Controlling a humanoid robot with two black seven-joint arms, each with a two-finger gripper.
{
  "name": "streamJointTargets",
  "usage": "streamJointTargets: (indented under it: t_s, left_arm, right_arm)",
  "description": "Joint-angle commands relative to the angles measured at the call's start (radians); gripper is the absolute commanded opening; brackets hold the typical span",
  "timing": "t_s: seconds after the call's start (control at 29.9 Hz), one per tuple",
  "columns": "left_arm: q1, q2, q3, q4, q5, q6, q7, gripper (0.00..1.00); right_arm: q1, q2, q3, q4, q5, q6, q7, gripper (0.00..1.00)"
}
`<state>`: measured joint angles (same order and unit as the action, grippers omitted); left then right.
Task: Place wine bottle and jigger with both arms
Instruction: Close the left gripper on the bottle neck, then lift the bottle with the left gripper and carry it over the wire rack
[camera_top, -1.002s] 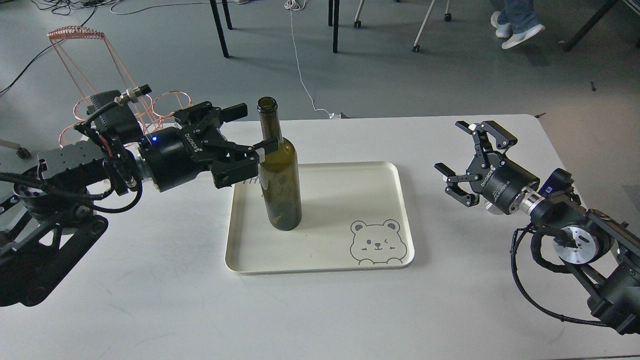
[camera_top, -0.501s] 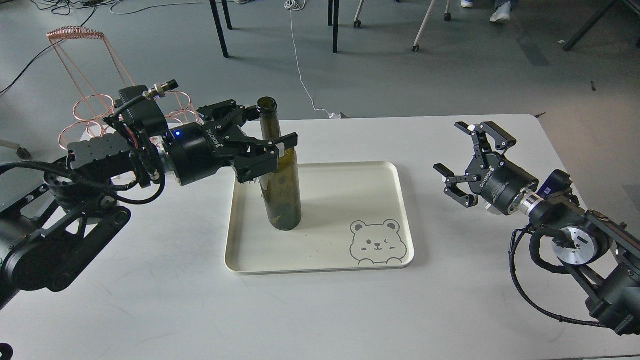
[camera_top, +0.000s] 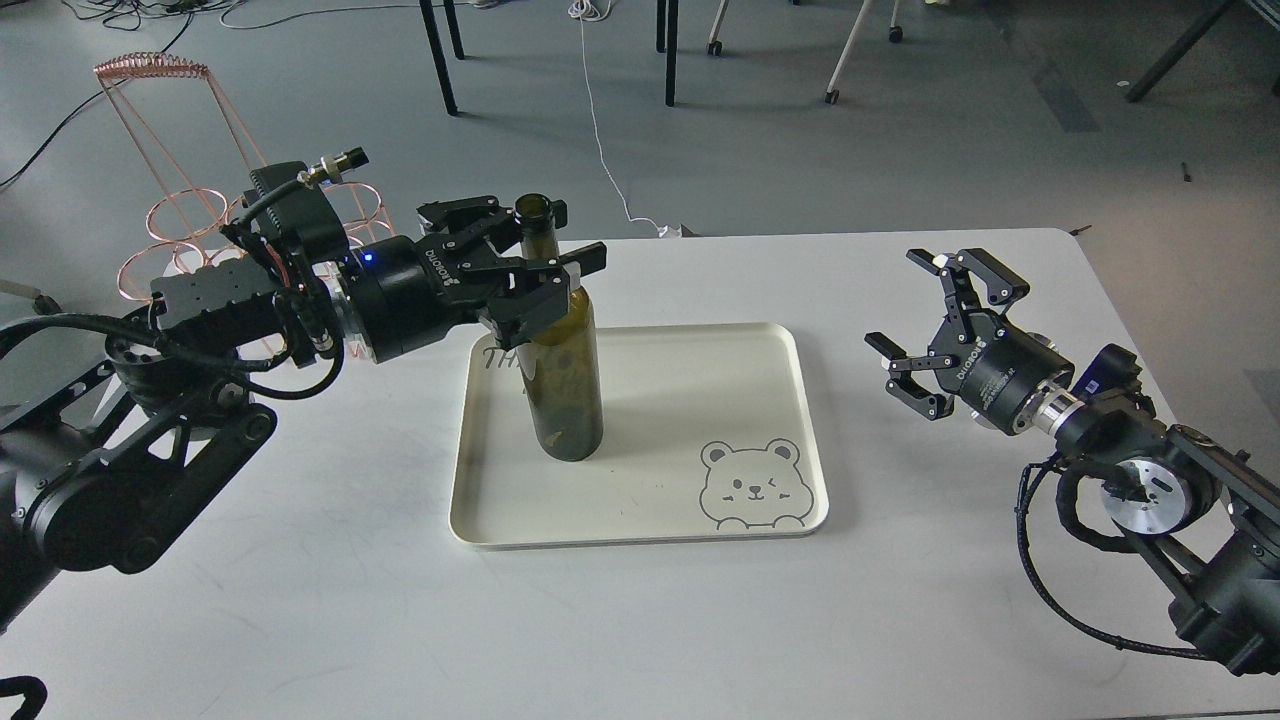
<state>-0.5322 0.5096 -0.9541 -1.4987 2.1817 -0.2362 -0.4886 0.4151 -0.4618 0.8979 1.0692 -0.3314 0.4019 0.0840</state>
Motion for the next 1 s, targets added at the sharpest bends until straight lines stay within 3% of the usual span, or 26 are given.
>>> streamJointTargets:
  t_s: [0.0, 0.33, 0.63, 0.77, 0.97]
  left_arm:
    - [0.0, 0.0, 0.0, 0.0, 0.0, 0.0, 0.0, 0.29]
    - [-0.008, 0.001, -0.003, 0.0, 0.0, 0.002, 0.0, 0.21]
    - [-0.225, 0.099, -0.002, 0.014, -0.078, -0.008, 0.0, 0.22]
    - [-0.314, 0.179, -0.002, 0.087, -0.14, -0.011, 0.0, 0.22]
    - [-0.429, 0.277, 0.0, 0.342, -0.194, -0.011, 0.0, 0.23]
  right_arm:
    - [-0.001, 0.002, 0.0, 0.0, 0.0, 0.0, 0.0, 0.99]
    - [-0.002, 0.005, 0.0, 0.0, 0.0, 0.0, 0.0, 0.99]
    - [-0.002, 0.005, 0.001, 0.0, 0.0, 0.0, 0.0, 0.99]
    - [-0.004, 0.005, 0.001, 0.002, 0.0, -0.003, 0.0, 0.99]
    - [-0.007, 0.005, 0.001, 0.002, 0.0, -0.002, 0.0, 0.99]
